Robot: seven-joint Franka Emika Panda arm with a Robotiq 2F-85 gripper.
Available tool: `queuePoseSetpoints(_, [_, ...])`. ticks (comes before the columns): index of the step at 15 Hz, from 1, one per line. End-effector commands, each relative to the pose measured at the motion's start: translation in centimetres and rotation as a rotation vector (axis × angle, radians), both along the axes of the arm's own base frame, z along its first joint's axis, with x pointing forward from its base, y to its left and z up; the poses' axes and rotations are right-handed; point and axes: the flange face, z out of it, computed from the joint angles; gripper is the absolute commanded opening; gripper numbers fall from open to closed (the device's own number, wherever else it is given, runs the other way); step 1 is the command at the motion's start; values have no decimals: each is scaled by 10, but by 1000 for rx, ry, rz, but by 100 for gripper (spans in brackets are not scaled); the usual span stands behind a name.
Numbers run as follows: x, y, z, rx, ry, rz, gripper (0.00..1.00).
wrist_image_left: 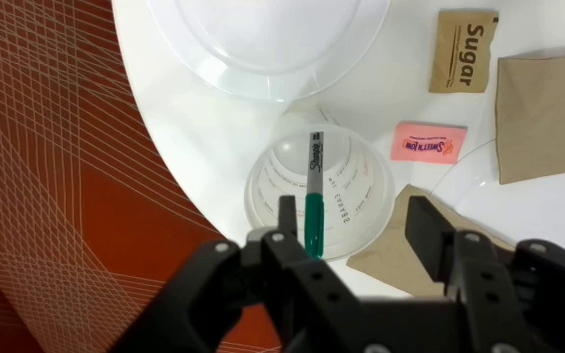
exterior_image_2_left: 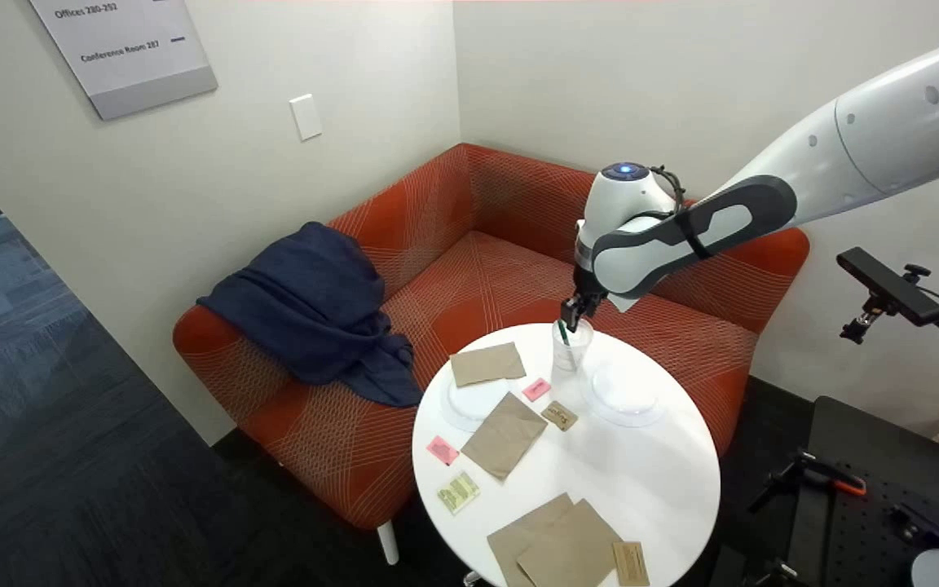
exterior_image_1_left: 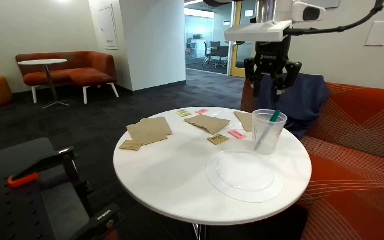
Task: Take the pen out of the cup and put it on the table
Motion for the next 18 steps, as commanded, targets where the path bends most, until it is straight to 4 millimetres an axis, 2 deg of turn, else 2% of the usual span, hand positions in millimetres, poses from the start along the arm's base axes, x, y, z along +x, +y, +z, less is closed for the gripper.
queuePoseSetpoints(1, [9, -7, -7, 17, 8, -9, 60])
queuePoseSetpoints(11, [17, -12, -35, 28, 41, -4, 58])
queuePoseSetpoints(14, [18, -16, -40, 30, 48, -7, 54])
queuePoseSetpoints(18, [23, -19, -44, 32, 48, -8, 54])
